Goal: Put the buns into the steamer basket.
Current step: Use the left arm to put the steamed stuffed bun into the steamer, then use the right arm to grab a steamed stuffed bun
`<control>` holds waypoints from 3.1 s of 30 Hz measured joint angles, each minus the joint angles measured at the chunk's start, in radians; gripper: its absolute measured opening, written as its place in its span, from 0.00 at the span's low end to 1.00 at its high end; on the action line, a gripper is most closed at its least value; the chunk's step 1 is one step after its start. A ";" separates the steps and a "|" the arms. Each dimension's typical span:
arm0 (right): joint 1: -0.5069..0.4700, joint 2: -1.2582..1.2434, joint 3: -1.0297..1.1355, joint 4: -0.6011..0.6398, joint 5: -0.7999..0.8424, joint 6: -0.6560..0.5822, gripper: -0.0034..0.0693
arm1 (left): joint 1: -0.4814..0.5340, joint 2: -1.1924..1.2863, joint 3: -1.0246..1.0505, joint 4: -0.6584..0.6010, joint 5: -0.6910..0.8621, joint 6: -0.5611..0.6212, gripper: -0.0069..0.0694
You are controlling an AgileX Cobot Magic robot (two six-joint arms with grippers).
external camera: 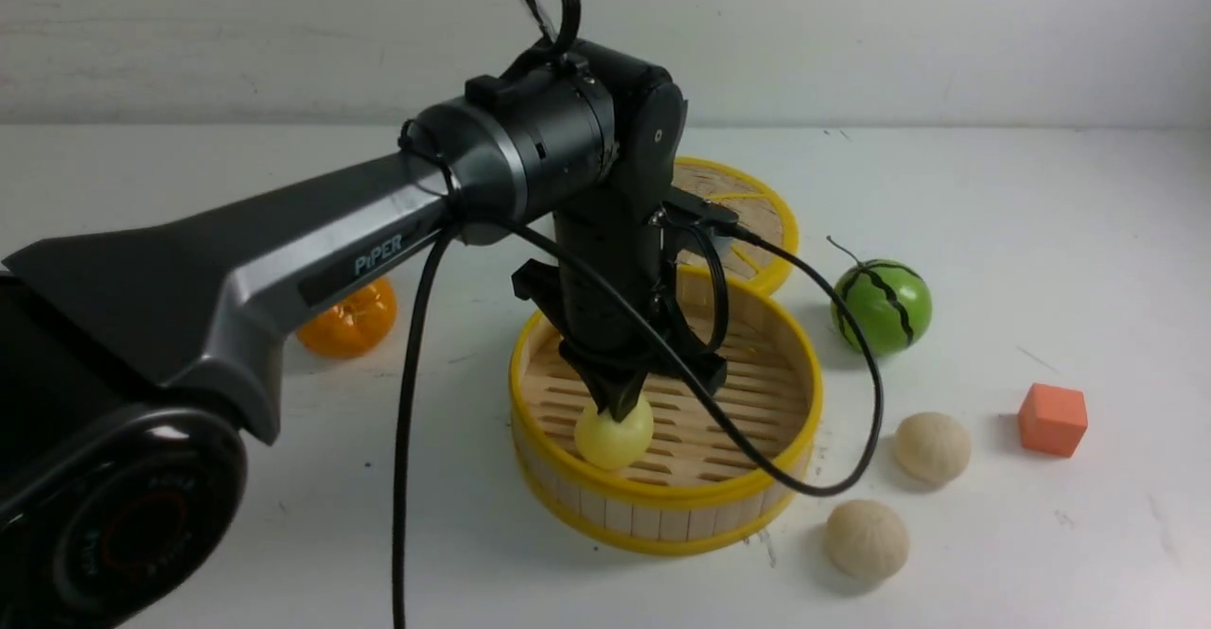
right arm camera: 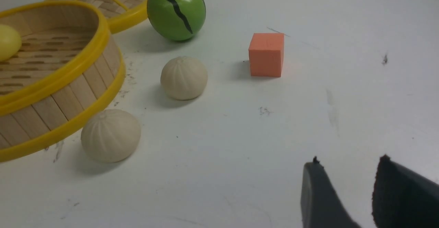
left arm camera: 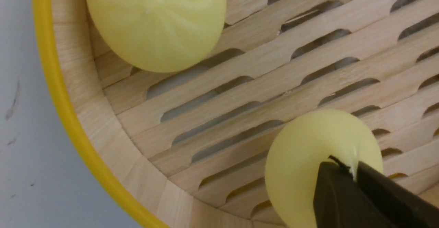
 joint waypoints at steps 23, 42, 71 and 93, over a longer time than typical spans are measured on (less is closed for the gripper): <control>0.000 0.000 0.000 0.000 0.000 0.000 0.38 | -0.001 -0.503 0.162 0.040 -0.034 -0.159 0.07; 0.000 0.000 0.000 0.000 0.000 -0.001 0.38 | -0.002 -1.490 1.493 -0.081 -1.068 -0.160 0.07; 0.083 1.030 -0.830 0.304 0.585 -0.152 0.32 | -0.002 -1.722 1.657 -0.103 -1.109 -0.162 0.07; 0.358 1.695 -1.136 0.237 0.446 -0.109 0.40 | -0.002 -1.722 1.657 -0.103 -1.109 -0.162 0.08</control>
